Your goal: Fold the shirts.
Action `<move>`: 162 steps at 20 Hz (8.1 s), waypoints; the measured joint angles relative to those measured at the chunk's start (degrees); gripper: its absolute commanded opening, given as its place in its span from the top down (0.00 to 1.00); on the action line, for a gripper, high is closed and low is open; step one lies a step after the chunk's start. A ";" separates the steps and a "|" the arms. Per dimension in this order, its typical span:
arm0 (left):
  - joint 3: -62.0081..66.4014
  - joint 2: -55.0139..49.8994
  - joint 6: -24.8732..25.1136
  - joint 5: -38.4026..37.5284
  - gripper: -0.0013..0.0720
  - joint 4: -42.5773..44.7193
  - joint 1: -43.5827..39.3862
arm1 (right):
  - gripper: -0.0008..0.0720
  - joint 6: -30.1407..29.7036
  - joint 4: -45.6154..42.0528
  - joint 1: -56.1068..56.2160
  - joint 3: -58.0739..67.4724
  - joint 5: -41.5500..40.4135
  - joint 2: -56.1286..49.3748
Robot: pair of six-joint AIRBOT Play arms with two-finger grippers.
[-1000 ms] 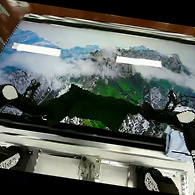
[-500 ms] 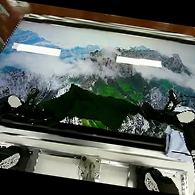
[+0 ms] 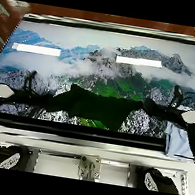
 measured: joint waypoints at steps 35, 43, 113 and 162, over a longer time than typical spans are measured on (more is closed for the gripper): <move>-1.25 20.24 2.58 -11.06 0.93 5.95 16.59 | 0.92 4.70 -24.98 0.00 10.60 15.08 5.68; -9.60 5.51 2.86 9.35 0.93 -3.30 10.25 | 0.92 6.84 -9.66 0.00 9.20 -4.79 -15.21; 14.58 4.96 10.69 -0.31 0.93 -9.09 12.70 | 0.92 -5.05 14.51 -2.69 14.67 3.87 2.49; -8.83 20.96 6.54 5.73 0.93 -3.08 8.94 | 0.26 0.33 0.20 2.80 10.97 -29.49 -17.27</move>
